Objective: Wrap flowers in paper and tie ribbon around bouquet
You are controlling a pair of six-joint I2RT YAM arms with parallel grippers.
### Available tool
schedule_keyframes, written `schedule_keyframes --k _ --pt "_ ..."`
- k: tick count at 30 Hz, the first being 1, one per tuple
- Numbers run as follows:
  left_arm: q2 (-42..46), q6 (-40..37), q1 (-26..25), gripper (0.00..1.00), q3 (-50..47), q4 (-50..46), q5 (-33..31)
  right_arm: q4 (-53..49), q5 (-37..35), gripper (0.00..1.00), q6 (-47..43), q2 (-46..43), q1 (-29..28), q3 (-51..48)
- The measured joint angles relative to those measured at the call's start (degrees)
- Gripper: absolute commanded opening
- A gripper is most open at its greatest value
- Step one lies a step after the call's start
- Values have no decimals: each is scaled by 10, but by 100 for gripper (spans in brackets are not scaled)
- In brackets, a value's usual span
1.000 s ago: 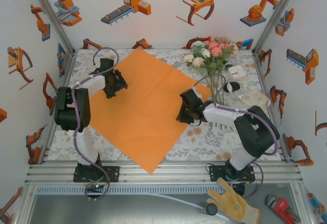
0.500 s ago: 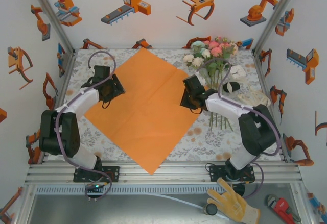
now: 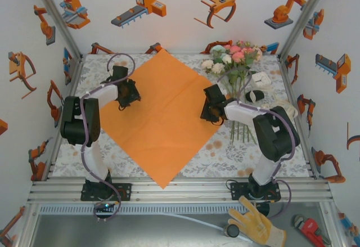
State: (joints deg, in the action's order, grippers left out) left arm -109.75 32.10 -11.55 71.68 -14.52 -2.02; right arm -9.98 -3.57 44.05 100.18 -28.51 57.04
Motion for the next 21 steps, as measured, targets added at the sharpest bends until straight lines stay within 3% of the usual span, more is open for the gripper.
schedule_keyframes --k 6,8,10,13,16,21 --pt "29 2 2 72 -36 26 12 -27 7 38 -9 -8 15 10" --pt "53 0 2 76 -50 25 21 -45 6 42 -19 -33 15 11" --pt "88 0 2 79 -55 22 33 -71 -4 58 -36 -74 17 18" --pt "181 -6 -10 83 -57 29 54 -92 -33 63 -79 -130 39 54" --pt "294 -17 -46 84 -74 54 73 -108 -65 66 -134 -133 86 111" --pt "454 -43 -142 85 -140 76 108 -156 -90 66 -227 -12 151 231"
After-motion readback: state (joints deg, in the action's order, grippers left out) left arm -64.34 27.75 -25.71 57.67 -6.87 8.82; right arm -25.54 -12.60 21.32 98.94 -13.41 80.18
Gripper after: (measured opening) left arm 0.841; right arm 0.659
